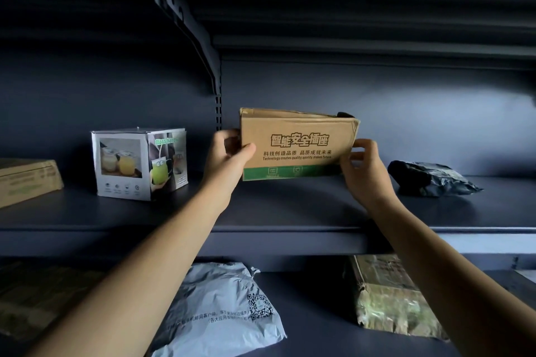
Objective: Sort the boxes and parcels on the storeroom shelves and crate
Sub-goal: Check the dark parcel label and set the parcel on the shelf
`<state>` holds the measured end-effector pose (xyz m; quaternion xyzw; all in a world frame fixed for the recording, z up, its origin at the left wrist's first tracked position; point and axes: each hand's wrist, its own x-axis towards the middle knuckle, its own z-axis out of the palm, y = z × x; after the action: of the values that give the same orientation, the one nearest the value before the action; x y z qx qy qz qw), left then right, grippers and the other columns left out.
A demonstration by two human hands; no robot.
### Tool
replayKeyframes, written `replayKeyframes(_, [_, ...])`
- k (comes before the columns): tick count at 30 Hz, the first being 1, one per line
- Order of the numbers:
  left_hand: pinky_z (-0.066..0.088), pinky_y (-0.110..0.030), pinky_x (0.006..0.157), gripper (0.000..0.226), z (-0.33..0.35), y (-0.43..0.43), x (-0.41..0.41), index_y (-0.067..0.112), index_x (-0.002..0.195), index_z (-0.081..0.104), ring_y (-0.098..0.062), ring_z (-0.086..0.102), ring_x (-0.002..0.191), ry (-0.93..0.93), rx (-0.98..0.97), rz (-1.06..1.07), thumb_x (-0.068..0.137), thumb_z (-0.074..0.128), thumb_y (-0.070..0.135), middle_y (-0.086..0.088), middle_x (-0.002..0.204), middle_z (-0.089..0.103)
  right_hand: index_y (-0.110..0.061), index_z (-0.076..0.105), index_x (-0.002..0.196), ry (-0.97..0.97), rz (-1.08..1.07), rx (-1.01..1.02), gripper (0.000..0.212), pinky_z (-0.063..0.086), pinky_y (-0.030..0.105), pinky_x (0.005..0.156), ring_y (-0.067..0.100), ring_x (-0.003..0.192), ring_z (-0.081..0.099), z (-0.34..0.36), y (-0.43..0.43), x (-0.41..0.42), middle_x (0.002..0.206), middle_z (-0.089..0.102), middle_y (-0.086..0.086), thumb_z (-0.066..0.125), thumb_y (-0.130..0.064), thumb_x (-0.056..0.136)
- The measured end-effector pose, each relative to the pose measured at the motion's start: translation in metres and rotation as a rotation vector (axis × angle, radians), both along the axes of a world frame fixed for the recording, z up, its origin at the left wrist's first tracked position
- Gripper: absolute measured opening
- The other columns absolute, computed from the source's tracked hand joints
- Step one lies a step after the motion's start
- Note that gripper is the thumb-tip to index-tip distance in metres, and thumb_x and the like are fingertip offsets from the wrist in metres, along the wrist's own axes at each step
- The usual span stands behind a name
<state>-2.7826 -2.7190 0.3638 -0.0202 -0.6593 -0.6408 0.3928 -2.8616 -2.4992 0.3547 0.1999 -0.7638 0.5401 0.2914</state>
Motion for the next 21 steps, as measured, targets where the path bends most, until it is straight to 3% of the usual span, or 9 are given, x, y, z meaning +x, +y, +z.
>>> replayKeyframes(4, [0.046,-0.021,0.076,0.023,0.001,-0.002,-0.004,0.029,0.103,0.055,-0.016,0.061,0.103,-0.045,-0.028,0.061,0.091,0.059,0.01,0.011,0.101,0.064,-0.014,0.049,0.118,0.022,-0.026,-0.001,0.025,0.04,0.026,0.068,0.019,0.085,0.06,0.0,-0.001,0.001,0.098,0.062,0.003,0.056,-0.025,0.096])
replayKeyframes(8, [0.039,0.001,0.063,0.031,0.002,0.001,-0.002,0.022,0.126,0.057,-0.011,0.054,0.095,-0.109,-0.108,0.139,0.096,0.052,0.016,0.007,0.107,0.057,-0.013,0.057,0.116,0.036,-0.086,0.007,0.023,0.037,0.024,0.07,0.018,0.083,0.057,0.001,-0.001,0.003,0.096,0.061,0.002,0.056,-0.025,0.097])
replayKeyframes(9, [0.043,-0.002,0.072,0.034,0.002,0.001,-0.002,0.022,0.13,0.054,-0.012,0.055,0.1,-0.121,-0.093,0.151,0.096,0.052,0.022,0.006,0.114,0.057,-0.013,0.058,0.116,0.042,-0.093,0.002,0.022,0.036,0.023,0.068,0.016,0.082,0.056,0.001,-0.001,0.004,0.095,0.061,0.001,0.055,-0.025,0.097])
replayKeyframes(10, [0.048,-0.014,0.085,0.039,0.002,0.0,-0.003,0.021,0.133,0.052,-0.016,0.057,0.105,-0.142,-0.066,0.158,0.094,0.053,0.03,0.003,0.124,0.057,-0.014,0.058,0.116,0.046,-0.092,-0.009,0.022,0.036,0.022,0.065,0.015,0.079,0.056,0.002,-0.001,0.005,0.094,0.061,0.001,0.055,-0.025,0.097])
replayKeyframes(12, [0.053,-0.031,0.083,0.04,0.002,0.0,-0.004,0.019,0.122,0.054,-0.018,0.061,0.099,-0.198,-0.029,0.161,0.089,0.052,0.042,-0.002,0.123,0.061,-0.019,0.06,0.112,0.053,-0.069,-0.043,0.018,0.039,0.02,0.061,0.011,0.076,0.057,0.002,0.0,0.006,0.096,0.063,0.004,0.053,-0.027,0.098])
replayKeyframes(14, [0.05,-0.024,0.066,0.026,0.004,0.003,-0.002,0.017,0.102,0.053,-0.012,0.06,0.077,-0.223,-0.032,0.168,0.095,0.047,0.041,0.0,0.1,0.062,-0.025,0.062,0.106,0.077,-0.048,-0.067,0.013,0.047,0.023,0.074,0.013,0.083,0.061,0.002,0.001,0.005,0.102,0.064,0.01,0.053,-0.031,0.097])
replayKeyframes(16, [0.046,-0.019,0.057,0.027,0.007,0.006,0.002,0.017,0.089,0.051,-0.007,0.053,0.064,-0.253,-0.053,0.19,0.099,0.04,0.04,0.005,0.08,0.054,-0.022,0.067,0.108,0.099,-0.032,-0.051,0.02,0.044,0.024,0.085,0.014,0.093,0.059,0.003,0.0,0.006,0.108,0.063,0.013,0.052,-0.031,0.098])
replayKeyframes(19, [0.047,-0.027,0.076,0.036,0.008,0.008,0.006,0.02,0.074,0.047,-0.016,0.055,0.071,-0.291,-0.072,0.239,0.099,0.039,0.044,0.005,0.078,0.051,-0.011,0.069,0.111,0.056,-0.093,0.036,0.031,0.035,0.022,0.08,0.023,0.101,0.056,0.004,0.0,0.007,0.11,0.061,0.017,0.047,-0.031,0.1])
replayKeyframes(21, [0.052,-0.033,0.086,0.032,0.004,0.008,0.003,0.02,0.079,0.055,-0.023,0.059,0.08,-0.332,-0.144,0.237,0.097,0.044,0.045,0.001,0.088,0.057,-0.005,0.068,0.111,-0.02,-0.141,0.094,0.034,0.036,0.028,0.081,0.033,0.11,0.055,0.002,0.001,0.004,0.11,0.063,0.022,0.045,-0.029,0.101])
